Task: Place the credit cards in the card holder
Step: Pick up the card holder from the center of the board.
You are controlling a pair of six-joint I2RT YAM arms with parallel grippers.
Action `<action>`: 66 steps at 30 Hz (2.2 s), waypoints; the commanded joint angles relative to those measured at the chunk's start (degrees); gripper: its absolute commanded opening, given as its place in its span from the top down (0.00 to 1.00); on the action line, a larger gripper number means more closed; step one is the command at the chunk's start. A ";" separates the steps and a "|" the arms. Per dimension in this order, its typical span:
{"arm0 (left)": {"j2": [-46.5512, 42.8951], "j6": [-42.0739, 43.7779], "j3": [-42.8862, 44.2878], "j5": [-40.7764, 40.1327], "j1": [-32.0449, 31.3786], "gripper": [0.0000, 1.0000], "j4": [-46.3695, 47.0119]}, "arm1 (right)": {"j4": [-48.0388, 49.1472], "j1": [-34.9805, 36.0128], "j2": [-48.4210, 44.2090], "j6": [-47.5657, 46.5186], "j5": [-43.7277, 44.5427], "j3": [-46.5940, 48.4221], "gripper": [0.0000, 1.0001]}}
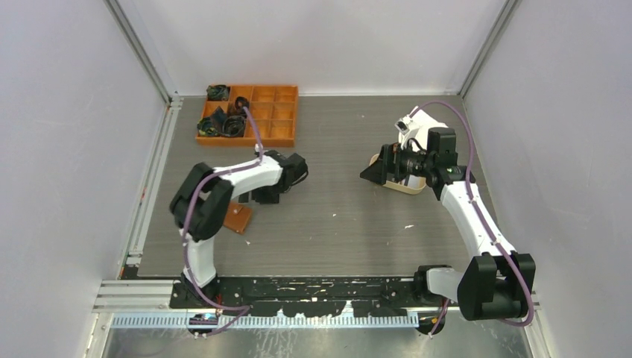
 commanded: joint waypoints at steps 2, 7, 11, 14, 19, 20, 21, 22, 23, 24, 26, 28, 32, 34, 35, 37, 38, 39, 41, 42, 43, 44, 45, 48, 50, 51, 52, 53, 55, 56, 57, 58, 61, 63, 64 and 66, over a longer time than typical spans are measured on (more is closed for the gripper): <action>7.42 -4.17 4.51 -9.37 -1.99 0.29 -16.70 | 0.78 0.25 -0.07 -1.29 0.25 1.76 0.00; 3.98 -0.91 -0.39 -3.28 -2.17 0.51 -8.73 | 0.75 0.24 -0.12 -1.43 0.43 1.76 0.01; 1.92 -0.60 -4.27 1.91 -2.26 0.57 -4.50 | 0.62 0.20 0.08 -1.50 0.43 1.76 0.00; 1.03 -1.92 -6.66 3.13 -2.60 0.56 -3.42 | 0.65 0.20 0.15 -1.60 0.52 1.76 0.01; -2.14 -2.90 -10.96 5.01 -2.87 0.83 -0.28 | 0.55 0.22 0.51 -1.60 0.43 1.76 0.00; -3.18 -2.75 -11.46 5.06 -2.96 0.93 0.21 | 0.54 0.23 0.58 -1.64 0.51 1.80 0.01; -4.34 -2.41 -11.88 5.07 -3.03 0.97 0.58 | 0.49 0.24 0.53 -1.73 0.58 1.76 0.01; -5.93 -1.86 -12.14 5.03 -3.24 0.99 0.90 | 0.39 0.21 0.44 -1.77 0.65 1.76 0.00; -7.61 -1.25 -12.12 4.94 -3.80 1.00 0.77 | 0.41 0.20 0.37 -1.78 0.62 1.70 0.00; -9.55 -0.66 -11.85 4.73 -4.66 1.00 0.47 | 0.60 0.20 0.20 -1.78 0.35 1.55 0.01; -14.41 0.96 -11.15 3.72 -8.83 1.00 0.69 | 1.19 0.22 -0.06 -1.71 -1.65 1.14 0.01; -20.83 6.55 -11.48 3.93 -15.25 1.00 5.02 | 2.84 0.33 -0.53 -0.94 -4.63 0.34 0.00; -34.88 21.00 -17.63 11.83 -26.56 1.00 25.96 | 11.36 1.14 -1.64 5.02 -9.94 -3.91 0.01; -40.23 26.12 -23.18 16.06 -29.22 1.00 37.96 | 20.69 1.57 -1.85 13.23 -10.77 -7.14 0.01; -42.68 29.05 -26.27 18.17 -29.90 1.00 46.17 | 25.40 1.93 -1.73 18.88 -10.91 -8.58 0.01; -46.55 33.46 -33.01 21.46 -30.47 1.00 55.79 | 30.68 2.76 -1.21 25.26 -8.40 -10.15 0.00; -47.98 35.65 -35.19 22.21 -30.50 1.00 60.20 | 30.85 3.31 -0.85 27.11 -6.74 -10.24 0.01; -48.87 37.52 -36.97 22.44 -30.47 1.00 63.32 | 30.80 3.82 -0.21 28.53 -5.72 -10.28 0.01; -49.38 41.34 -38.68 22.67 -30.49 1.00 67.43 | 31.25 5.05 1.19 31.61 -4.84 -10.23 0.01; -48.91 42.90 -38.77 22.19 -30.59 1.00 68.50 | 31.57 5.69 1.83 32.66 -4.76 -10.17 0.01; -48.11 44.63 -38.59 21.45 -30.61 1.00 69.31 | 31.61 6.46 2.38 33.51 -4.75 -10.19 0.01; -47.18 46.20 -38.13 19.68 -30.97 1.00 69.81 | 31.62 7.33 2.88 34.26 -4.54 -10.13 0.01; -45.91 48.04 -37.86 17.62 -31.37 1.00 70.68 | 31.57 8.19 3.35 34.85 -4.28 -10.07 0.01; -41.63 54.42 -37.23 13.36 -32.27 1.00 75.25 | 28.56 10.33 4.65 36.10 -0.53 -9.15 0.01; -38.86 57.22 -36.32 10.82 -32.73 1.00 78.09 | 25.37 11.30 5.09 36.91 4.21 -8.28 0.00; -37.28 58.54 -35.69 9.92 -32.89 1.00 79.24 | 24.68 11.63 5.39 37.81 5.64 -7.79 0.01; -35.87 59.56 -34.97 9.09 -33.01 1.00 80.15 | 24.33 11.94 5.65 38.91 6.48 -7.40 0.00; -34.34 60.30 -34.21 8.80 -33.07 1.00 80.83 | 24.20 12.50 5.82 40.01 7.35 -7.23 0.01; -31.36 61.12 -32.45 8.36 -33.18 1.00 81.55 | 24.53 13.83 6.18 41.67 7.91 -7.20 0.01; -29.97 61.27 -31.61 8.44 -33.31 1.00 82.03 | 24.57 14.69 6.61 42.32 8.50 -7.14 0.01; -28.74 61.30 -30.91 8.63 -33.41 1.00 82.54 | 24.41 15.58 7.23 42.49 8.83 -7.00 0.01; -27.56 61.50 -30.36 8.73 -33.59 1.00 83.17 | 23.91 16.45 7.98 42.34 9.28 -6.70 0.00; -23.99 62.68 -28.73 6.78 -33.77 1.00 84.95 | 21.95 18.40 10.05 41.99 10.11 -5.78 0.04; -22.24 63.42 -28.11 4.81 -33.80 1.00 85.69 | 20.93 18.93 10.51 41.26 11.46 -5.21 0.13; -21.76 63.39 -27.89 4.05 -33.80 1.00 85.86 | 20.43 19.07 10.56 40.88 12.63 -4.99 0.18; -21.45 62.81 -27.83 3.60 -33.76 1.00 85.78 | 18.55 19.03 10.46 40.17 14.33 -4.52 0.31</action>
